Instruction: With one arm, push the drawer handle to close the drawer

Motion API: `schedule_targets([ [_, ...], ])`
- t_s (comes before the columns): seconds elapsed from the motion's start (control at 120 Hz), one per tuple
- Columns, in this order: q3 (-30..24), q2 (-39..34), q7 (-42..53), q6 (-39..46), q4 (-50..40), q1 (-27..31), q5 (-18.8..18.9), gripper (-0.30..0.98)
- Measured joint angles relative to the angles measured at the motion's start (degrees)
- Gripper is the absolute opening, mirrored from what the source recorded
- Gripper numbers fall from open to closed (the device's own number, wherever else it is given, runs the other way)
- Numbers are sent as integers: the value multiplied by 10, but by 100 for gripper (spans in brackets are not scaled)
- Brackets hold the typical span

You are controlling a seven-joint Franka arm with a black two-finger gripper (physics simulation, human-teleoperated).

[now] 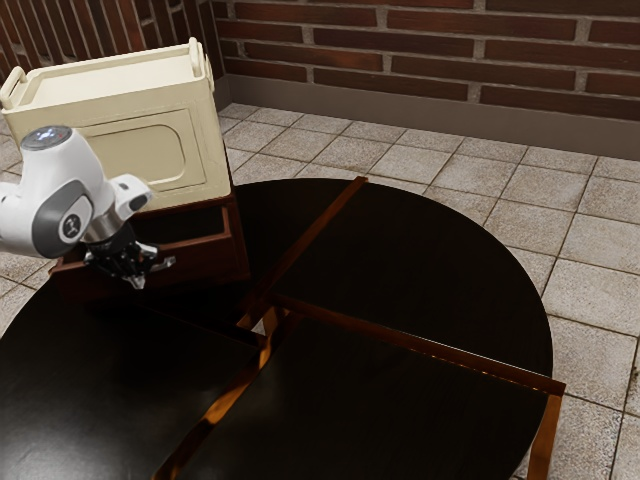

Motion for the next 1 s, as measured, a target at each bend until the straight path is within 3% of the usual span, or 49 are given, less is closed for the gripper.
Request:
schedule_targets([
  [1.0,2,110,-16,118,91,25,43,-10],
])
